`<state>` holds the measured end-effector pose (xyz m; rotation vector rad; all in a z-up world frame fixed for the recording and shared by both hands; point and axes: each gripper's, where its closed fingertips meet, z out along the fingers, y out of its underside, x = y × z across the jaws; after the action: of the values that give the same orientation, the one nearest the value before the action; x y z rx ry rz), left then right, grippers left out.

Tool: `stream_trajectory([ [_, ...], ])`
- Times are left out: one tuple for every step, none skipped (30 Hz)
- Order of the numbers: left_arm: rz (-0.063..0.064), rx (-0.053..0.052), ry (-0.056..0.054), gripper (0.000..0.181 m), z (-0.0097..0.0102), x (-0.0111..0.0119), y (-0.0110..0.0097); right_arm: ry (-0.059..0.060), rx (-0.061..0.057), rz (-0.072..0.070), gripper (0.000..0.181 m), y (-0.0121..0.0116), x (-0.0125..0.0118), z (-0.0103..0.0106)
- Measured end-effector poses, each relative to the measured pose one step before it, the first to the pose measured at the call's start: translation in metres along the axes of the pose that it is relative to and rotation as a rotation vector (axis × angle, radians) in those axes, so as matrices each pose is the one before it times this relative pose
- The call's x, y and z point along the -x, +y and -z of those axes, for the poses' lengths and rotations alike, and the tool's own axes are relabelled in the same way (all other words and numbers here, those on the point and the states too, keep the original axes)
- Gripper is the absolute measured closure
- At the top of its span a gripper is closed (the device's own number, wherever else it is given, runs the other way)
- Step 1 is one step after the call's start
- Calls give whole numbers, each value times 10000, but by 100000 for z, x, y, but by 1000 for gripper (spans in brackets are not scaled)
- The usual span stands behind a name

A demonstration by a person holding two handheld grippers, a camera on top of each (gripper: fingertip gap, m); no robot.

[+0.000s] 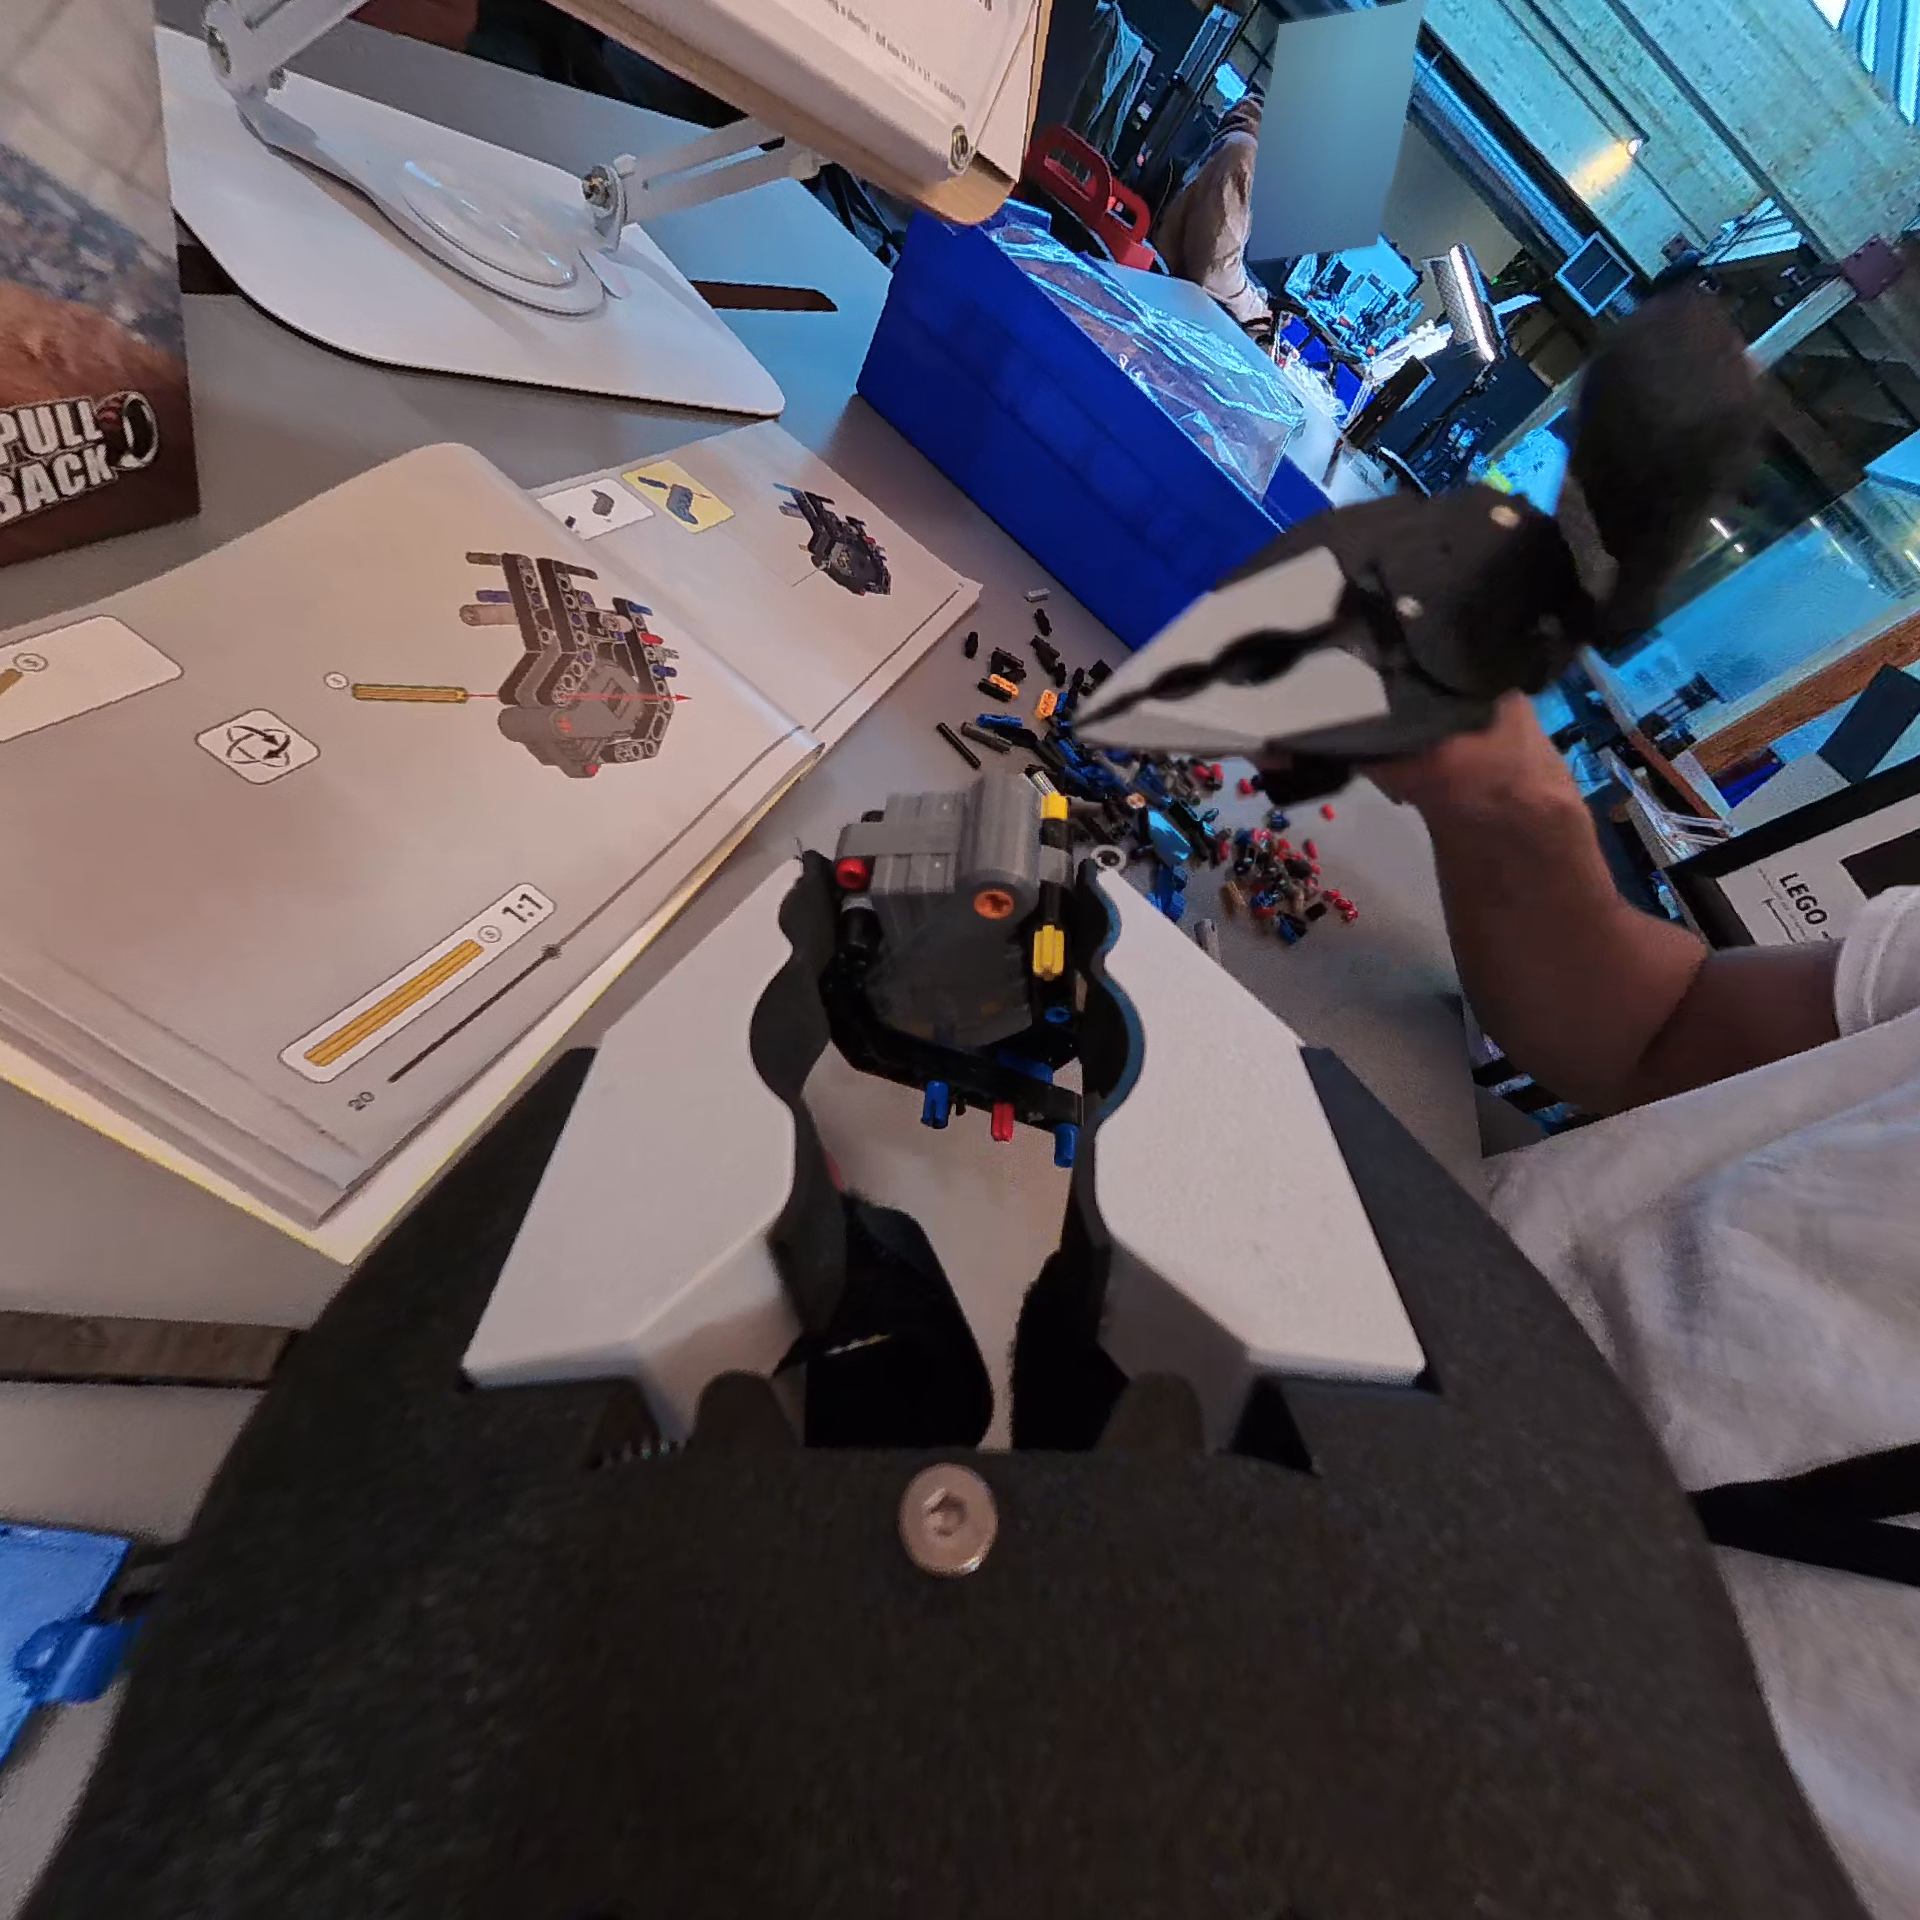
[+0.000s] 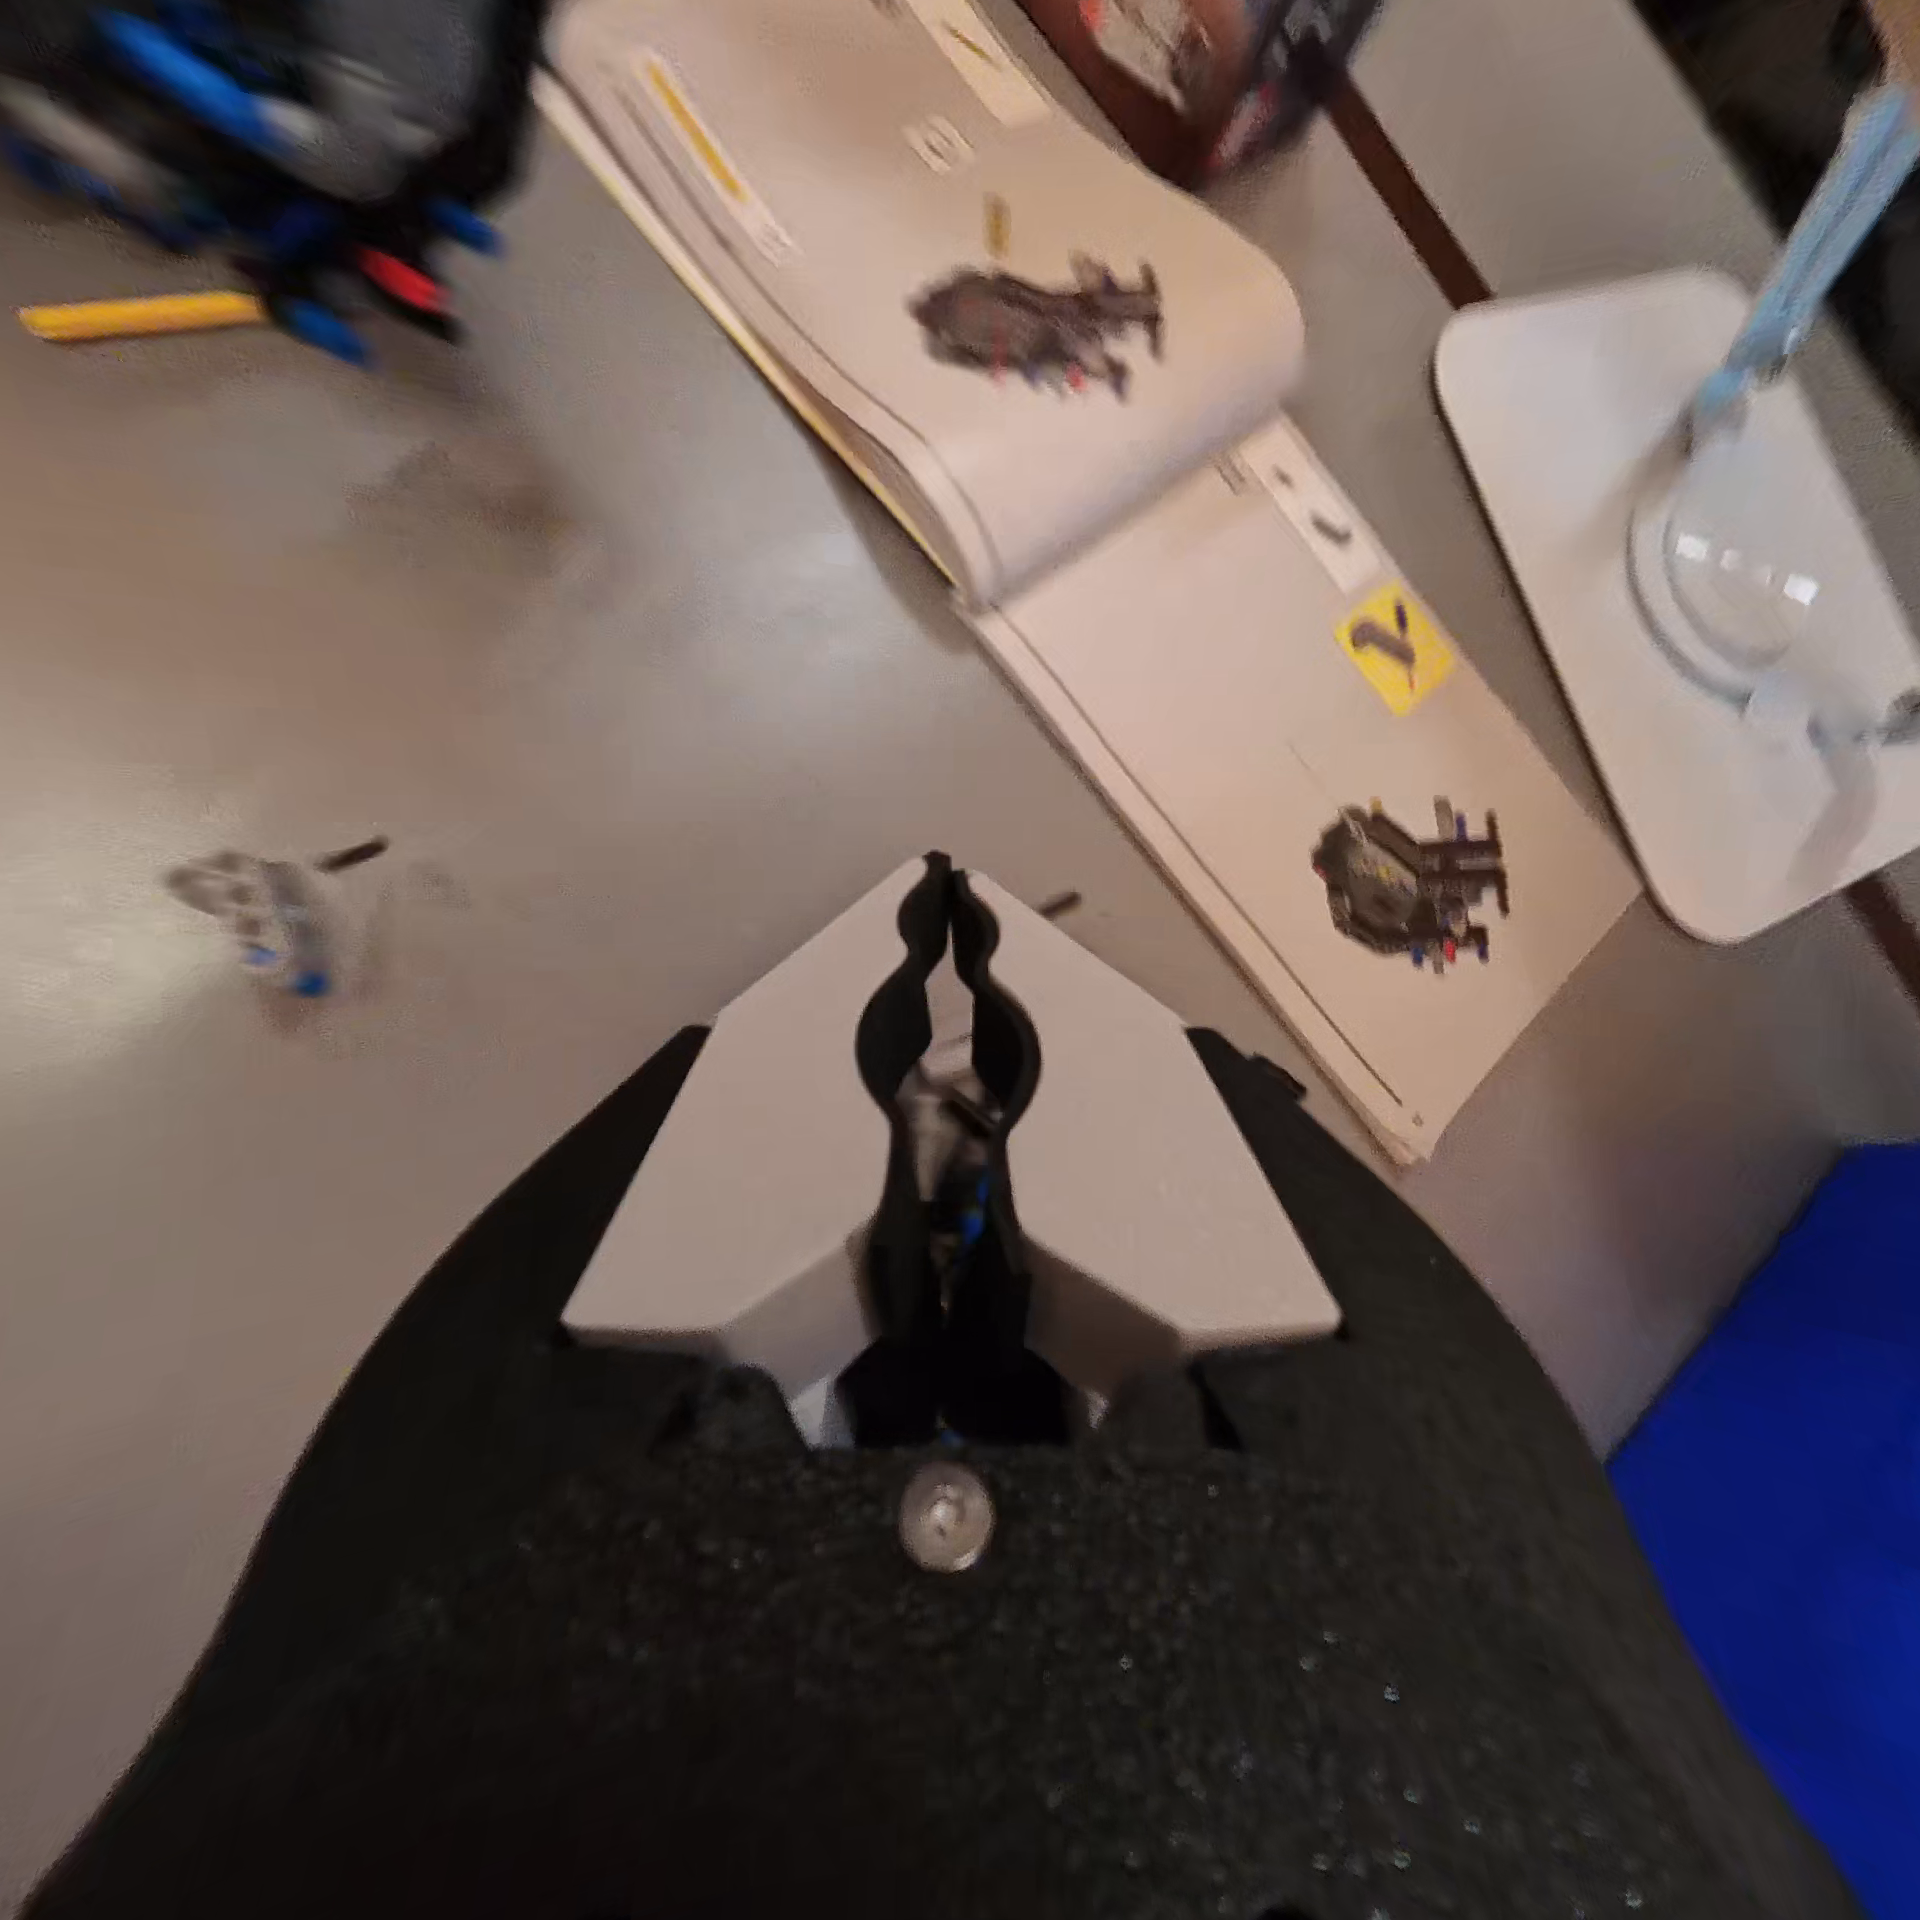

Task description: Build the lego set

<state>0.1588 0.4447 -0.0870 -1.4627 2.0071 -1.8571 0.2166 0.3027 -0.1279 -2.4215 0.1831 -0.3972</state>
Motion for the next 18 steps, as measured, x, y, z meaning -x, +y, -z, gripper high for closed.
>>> stream_trajectory([
  [-3,40,41,138,-127,-108,112,-287,215,-329,181,1120,-982,-559],
  [-5,47,38,137,-122,-101,122,-109,346,-148,181,1092,-786,-605],
  [-19,43,4,137,-108,-36,104,44,119,1,181,616,-551,-383],
  [-30,43,-20,138,-66,19,108,-130,-78,-33,181,64,59,-43],
  [-29,37,-30,138,-29,52,63,-379,-269,8,181,-489,795,274],
  [-20,14,-37,138,-9,76,31,-249,-399,118,181,-687,940,535],
  [-6,3,-38,138,16,87,2,-58,-313,150,181,-480,775,720],
  [-11,4,-23,138,33,65,0,-504,-321,284,180,-394,1554,777],
  [-3,-5,-11,138,23,48,-5,-803,-350,297,178,-326,2197,679],
  [19,-5,6,138,12,26,6,-711,-199,163,173,-140,2197,430],
  [33,0,23,138,-16,12,12,-629,-106,64,173,-50,2172,-50],
  [40,4,31,138,-42,-13,36,-186,48,133,174,207,1450,-528],
  [32,2,41,138,-77,-57,34,301,264,271,174,580,476,-764],
  [23,18,49,138,-107,-88,71,507,85,306,174,261,-101,-751],
  [11,40,44,138,-124,-109,115,554,-267,107,175,-227,-431,-629],
  [-14,43,32,138,-137,-103,120,165,-160,-52,173,-195,-97,-575],
  [-28,47,23,138,-111,-113,106,-134,143,-109,170,113,132,-581],
  [-36,44,11,138,-91,-107,83,-129,248,-37,164,297,0,-492],
])
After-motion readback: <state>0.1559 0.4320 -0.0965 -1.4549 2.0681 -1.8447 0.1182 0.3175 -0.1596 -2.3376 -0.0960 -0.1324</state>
